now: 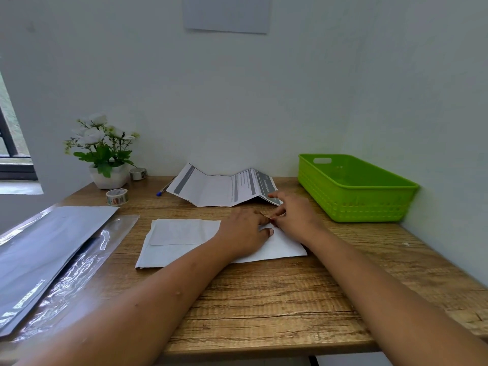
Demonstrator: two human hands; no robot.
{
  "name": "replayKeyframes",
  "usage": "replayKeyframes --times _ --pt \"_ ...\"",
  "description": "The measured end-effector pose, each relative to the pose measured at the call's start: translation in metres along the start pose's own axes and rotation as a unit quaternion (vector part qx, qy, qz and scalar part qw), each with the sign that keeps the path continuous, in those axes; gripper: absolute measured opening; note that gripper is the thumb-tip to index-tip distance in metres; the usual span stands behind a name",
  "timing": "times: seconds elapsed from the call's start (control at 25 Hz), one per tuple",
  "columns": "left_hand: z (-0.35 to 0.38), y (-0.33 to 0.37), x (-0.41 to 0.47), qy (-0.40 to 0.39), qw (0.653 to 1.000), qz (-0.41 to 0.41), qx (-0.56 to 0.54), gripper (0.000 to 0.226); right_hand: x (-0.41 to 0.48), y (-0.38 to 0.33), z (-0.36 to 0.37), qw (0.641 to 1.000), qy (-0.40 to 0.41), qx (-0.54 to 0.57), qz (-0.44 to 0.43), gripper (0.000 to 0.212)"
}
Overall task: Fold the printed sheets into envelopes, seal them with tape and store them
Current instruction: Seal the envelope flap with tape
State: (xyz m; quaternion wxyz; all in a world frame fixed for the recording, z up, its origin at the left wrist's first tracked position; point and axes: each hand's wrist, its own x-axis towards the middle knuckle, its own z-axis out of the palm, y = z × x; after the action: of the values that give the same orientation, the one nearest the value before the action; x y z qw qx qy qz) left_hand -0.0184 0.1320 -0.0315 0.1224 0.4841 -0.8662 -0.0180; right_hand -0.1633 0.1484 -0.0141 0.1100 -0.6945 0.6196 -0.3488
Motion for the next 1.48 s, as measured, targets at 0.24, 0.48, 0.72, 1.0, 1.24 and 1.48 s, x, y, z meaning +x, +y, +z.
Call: replayKeyframes --times 0.24,0.48,0.72,1.0,1.24,1.48 --pt "0.003 0.000 -0.001 -0.004 1.000 -0.010 0.005 0.048 0.006 0.010 0.000 0.998 0.026 0.033 0.055 0.061" --pt "-0.006 0.010 -0.010 -0.033 0.999 -0.026 0.023 0.047 0.013 0.014 0.003 0.993 0.039 0.027 0.105 0.044" --pt "-0.005 0.009 -0.011 -0.024 0.999 -0.031 0.013 0.047 0.014 0.013 -0.001 0.992 0.033 0.017 0.122 0.032" --pt "-0.003 0.000 -0.002 -0.010 1.000 -0.014 -0.020 0.038 0.004 0.011 -0.019 0.990 -0.038 0.058 0.122 0.044" --pt "-0.013 0.007 -0.006 0.000 0.999 -0.009 -0.046 0.035 0.003 0.007 -0.026 0.989 -0.081 0.053 0.112 0.048" --pt "-0.011 0.009 -0.010 0.040 0.995 -0.019 -0.090 0.026 -0.001 0.007 -0.030 0.986 -0.108 0.069 0.109 0.054"
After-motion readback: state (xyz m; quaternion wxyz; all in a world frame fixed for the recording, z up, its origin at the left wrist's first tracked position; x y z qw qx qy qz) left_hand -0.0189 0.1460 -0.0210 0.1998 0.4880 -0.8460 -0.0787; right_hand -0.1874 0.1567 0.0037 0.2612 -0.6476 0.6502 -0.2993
